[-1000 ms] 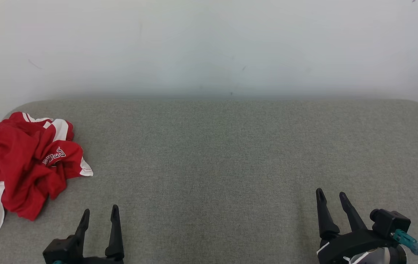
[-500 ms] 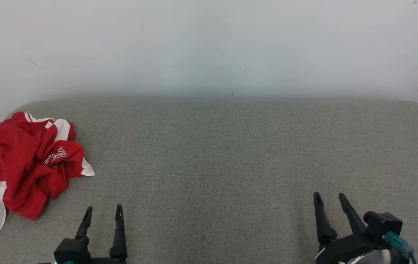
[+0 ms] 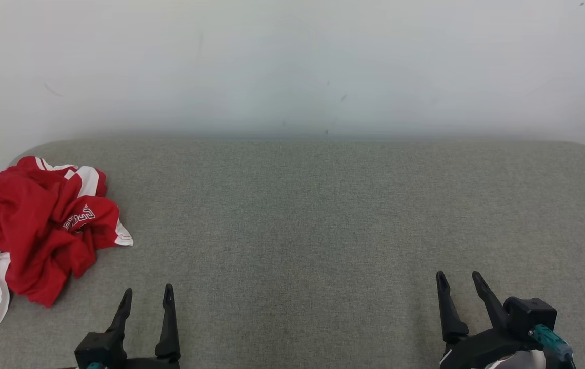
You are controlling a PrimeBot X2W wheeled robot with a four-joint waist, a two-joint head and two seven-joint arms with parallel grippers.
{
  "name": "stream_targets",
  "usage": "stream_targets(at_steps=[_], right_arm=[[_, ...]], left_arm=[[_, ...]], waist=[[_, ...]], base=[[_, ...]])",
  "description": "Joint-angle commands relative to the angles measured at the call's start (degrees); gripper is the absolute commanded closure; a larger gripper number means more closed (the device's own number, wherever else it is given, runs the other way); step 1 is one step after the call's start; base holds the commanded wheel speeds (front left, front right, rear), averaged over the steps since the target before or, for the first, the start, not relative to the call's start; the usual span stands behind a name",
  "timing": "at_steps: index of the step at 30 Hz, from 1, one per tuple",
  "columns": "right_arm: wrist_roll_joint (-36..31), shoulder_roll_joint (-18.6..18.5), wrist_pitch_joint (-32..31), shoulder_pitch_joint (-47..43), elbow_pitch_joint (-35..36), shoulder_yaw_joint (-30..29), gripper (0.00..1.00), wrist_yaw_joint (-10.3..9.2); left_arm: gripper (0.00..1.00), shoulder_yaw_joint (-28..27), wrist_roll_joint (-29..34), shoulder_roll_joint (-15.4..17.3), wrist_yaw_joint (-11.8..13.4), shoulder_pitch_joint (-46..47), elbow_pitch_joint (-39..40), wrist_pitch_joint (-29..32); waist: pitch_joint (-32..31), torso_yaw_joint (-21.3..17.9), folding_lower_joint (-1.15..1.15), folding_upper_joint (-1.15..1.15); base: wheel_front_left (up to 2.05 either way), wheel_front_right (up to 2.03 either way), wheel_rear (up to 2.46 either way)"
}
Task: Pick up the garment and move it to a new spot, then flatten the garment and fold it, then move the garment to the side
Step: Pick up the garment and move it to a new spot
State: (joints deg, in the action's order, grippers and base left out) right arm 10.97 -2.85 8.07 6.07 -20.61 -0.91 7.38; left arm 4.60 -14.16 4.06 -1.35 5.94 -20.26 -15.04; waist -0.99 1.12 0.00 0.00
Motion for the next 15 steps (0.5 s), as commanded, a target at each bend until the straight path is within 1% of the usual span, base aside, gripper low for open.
stream_targets(at_steps=[1,11,15], right_arm=[[0.06,-0.06,-0.02,0.37,0.15,-0.01,0.0,0.21],[0.22,-0.05,0.2,0.03,0.25,0.05,0.0,0.21],[0.44,-0.05,-0.02,-0.02,0.23,0.42,0.0,0.21]], left_arm=[[0.0,-0.14,-0.41,-0.08,0.05,0.25,-0.4,-0.21],[0.0,0.23,-1.04,0.16,0.22,0.92,-0.87,-0.22],[0.0,0.12,-1.9,-0.03,0.23,1.07,-1.07,0.15]], waist=[[-0.01,0.03,0.0,0.0],[0.06,0.33,0.0,0.0],[0.04,1.0,0.0,0.0]], base=[[0.0,0.0,0.0],[0.0,0.0,0.0],[0.0,0.0,0.0]])
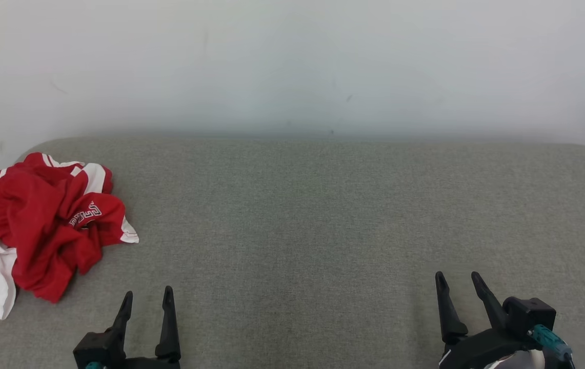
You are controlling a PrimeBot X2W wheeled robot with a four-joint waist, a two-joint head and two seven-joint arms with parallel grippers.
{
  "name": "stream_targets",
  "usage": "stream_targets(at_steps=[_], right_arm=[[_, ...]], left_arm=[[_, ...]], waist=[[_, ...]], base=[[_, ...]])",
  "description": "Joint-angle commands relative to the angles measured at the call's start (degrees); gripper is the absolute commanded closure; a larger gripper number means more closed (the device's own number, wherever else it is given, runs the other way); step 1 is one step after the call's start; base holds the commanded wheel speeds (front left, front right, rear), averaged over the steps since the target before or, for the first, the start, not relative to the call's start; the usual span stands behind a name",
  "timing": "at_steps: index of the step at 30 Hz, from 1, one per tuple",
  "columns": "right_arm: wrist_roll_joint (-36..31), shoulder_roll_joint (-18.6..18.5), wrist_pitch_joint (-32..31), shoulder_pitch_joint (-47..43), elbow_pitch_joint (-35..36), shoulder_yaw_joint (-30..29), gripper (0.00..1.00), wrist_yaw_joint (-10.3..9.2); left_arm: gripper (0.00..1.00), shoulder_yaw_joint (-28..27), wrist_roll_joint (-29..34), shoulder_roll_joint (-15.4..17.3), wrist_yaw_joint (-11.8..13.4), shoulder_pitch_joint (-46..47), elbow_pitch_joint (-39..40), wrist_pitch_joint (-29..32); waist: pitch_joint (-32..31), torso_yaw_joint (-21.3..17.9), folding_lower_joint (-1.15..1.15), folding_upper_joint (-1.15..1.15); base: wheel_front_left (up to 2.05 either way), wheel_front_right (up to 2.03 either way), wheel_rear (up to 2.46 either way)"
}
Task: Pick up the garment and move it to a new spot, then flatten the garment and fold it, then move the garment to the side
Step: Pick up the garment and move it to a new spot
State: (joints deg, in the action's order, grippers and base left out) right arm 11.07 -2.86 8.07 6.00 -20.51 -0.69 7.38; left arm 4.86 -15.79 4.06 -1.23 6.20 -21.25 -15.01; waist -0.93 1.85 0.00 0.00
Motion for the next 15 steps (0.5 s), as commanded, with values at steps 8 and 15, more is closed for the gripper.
stream_targets(at_steps=[8,15], right_arm=[[-0.23,-0.03,-2.74,-0.76,1.74,0.61,0.0,0.21],[0.23,-0.04,-4.89,-1.87,3.69,0.87,0.0,0.21]], left_arm=[[0.0,-0.04,-1.8,0.82,0.34,0.35,2.31,4.72],[0.0,-0.14,-1.41,2.27,1.73,-1.38,7.18,8.33]], waist=[[-0.68,4.58,0.0,0.0],[-1.44,11.07,0.0,0.0]], base=[[0.0,0.0,0.0],[0.0,0.0,0.0]])
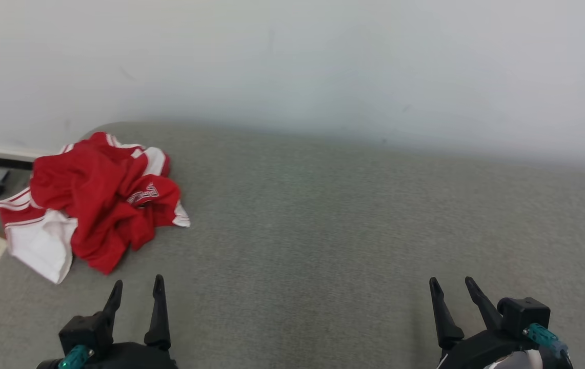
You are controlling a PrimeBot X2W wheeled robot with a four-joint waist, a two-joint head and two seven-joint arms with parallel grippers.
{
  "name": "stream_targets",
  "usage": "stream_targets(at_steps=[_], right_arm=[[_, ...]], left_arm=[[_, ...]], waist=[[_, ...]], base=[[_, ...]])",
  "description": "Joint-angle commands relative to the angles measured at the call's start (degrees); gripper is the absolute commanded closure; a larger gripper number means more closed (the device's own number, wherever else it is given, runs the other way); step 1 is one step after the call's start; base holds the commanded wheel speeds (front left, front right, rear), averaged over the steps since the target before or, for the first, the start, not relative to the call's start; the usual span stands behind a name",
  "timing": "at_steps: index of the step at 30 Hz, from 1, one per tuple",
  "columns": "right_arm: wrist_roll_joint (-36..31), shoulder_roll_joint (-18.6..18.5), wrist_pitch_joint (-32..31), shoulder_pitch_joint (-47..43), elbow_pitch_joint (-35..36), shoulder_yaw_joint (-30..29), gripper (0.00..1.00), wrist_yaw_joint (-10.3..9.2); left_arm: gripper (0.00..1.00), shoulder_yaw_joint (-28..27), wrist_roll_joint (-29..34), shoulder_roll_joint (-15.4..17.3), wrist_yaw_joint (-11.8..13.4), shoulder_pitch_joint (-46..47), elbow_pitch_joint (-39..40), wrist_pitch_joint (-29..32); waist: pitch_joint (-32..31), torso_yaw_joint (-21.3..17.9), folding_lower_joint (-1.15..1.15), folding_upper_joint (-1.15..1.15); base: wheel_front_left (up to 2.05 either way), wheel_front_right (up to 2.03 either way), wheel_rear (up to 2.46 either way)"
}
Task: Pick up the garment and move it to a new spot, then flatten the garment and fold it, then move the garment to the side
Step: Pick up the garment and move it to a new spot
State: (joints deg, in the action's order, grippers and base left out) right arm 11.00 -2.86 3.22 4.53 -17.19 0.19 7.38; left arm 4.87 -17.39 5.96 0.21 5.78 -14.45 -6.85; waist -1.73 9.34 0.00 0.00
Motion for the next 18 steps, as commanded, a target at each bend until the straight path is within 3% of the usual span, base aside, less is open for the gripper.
stream_targets(at_steps=[1,11,18], right_arm=[[0.52,-0.04,-0.21,-0.61,0.54,0.29,0.0,0.21],[1.9,-0.04,0.28,-1.01,0.24,2.08,0.0,0.21],[3.06,-0.02,0.48,-0.03,-0.26,4.96,0.0,0.21]], left_arm=[[0.0,-0.3,0.21,0.57,0.55,-1.41,1.0,0.35],[0.0,-2.2,-0.33,2.64,2.52,-5.11,5.44,1.83],[0.0,-4.72,-1.13,4.16,4.25,-7.75,7.54,1.56]], waist=[[-0.77,4.62,0.0,0.0],[-1.64,15.31,0.0,0.0],[-1.49,18.91,0.0,0.0]], base=[[0.0,0.0,0.0],[0.0,0.0,0.0],[0.0,0.0,0.0]])
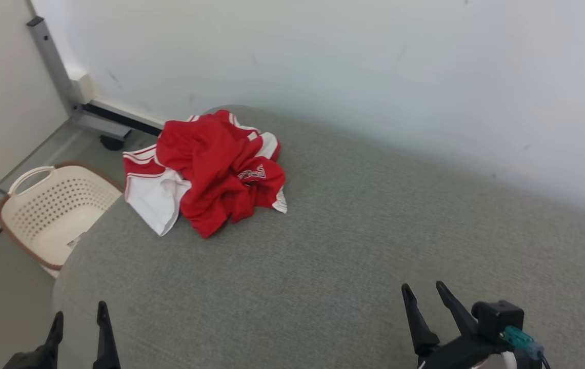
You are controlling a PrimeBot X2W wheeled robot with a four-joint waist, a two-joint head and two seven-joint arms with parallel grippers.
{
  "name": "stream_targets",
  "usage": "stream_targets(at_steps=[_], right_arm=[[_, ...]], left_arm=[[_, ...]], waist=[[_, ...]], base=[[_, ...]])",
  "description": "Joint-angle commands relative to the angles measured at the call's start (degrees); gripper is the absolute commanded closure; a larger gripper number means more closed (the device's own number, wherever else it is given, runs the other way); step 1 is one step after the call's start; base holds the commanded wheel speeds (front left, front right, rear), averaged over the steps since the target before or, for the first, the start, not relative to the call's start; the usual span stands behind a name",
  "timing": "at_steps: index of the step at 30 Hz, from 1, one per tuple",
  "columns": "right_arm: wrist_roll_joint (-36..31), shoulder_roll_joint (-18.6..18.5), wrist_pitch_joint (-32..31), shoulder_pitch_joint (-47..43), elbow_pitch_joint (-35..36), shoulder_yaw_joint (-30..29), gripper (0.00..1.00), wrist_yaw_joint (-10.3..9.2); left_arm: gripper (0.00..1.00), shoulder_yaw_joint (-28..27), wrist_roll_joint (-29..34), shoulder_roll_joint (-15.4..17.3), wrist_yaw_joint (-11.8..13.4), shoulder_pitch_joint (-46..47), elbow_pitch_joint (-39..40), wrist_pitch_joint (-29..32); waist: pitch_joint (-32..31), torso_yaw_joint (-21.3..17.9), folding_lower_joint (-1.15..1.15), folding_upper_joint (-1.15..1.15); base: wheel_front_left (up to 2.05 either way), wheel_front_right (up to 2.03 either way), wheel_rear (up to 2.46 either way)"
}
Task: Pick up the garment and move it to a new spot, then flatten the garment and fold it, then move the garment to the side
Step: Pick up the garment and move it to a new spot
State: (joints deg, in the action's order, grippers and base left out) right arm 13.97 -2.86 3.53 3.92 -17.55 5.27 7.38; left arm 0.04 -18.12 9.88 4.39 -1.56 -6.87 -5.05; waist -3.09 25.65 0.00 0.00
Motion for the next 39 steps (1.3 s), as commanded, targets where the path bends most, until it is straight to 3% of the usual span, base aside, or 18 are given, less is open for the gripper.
stream_targets(at_steps=[1,11,18,24,25,29,39], right_arm=[[0.14,-0.04,0.07,1.07,0.02,0.33,0.0,0.2],[0.08,-0.05,0.11,3.71,-1.67,2.51,0.0,0.2],[0.18,-0.04,0.53,4.1,-2.13,2.59,0.0,0.21],[-1.34,-0.04,-0.6,4.3,0.17,0.86,0.0,0.21],[-2.43,-0.04,-1.43,3.91,1.72,0.17,0.0,0.2],[-4.64,-0.05,-4.48,5.56,6.71,1.38,0.0,0.2],[-10.5,-0.26,-11.95,7.54,21.1,2.15,0.0,0.2]], left_arm=[[0.0,-0.31,-0.66,0.26,0.26,-0.88,0.53,-0.42],[0.0,-1.5,-1.05,-0.12,2.57,-3.21,3.89,-0.81],[0.0,-0.64,-0.93,-0.14,2.49,-1.66,3.85,-0.16],[0.0,2.06,-2.4,1.07,-1.88,9.02,-2.11,2.36],[0.0,3.44,-3.28,1.08,-4.19,14.97,-6.62,3.98],[0.0,3.83,-5.53,2.09,-7.64,26.68,-15.83,6.98],[0.0,4.95,-9.51,4.3,-10.77,45.8,-31.97,16.0]], waist=[[0.08,2.77,0.0,0.0],[1.59,3.74,0.0,0.0],[1.91,3.9,0.0,0.0],[4.83,4.0,0.0,0.0],[6.1,3.87,0.0,0.0],[10.91,-0.28,0.0,0.0],[23.22,-9.64,0.0,0.0]], base=[[0.0,0.0,0.0],[0.0,0.0,0.0],[0.0,0.0,0.0],[0.0,0.0,0.0],[0.0,0.0,0.0],[0.0,0.0,0.0],[0.0,0.0,0.0]])
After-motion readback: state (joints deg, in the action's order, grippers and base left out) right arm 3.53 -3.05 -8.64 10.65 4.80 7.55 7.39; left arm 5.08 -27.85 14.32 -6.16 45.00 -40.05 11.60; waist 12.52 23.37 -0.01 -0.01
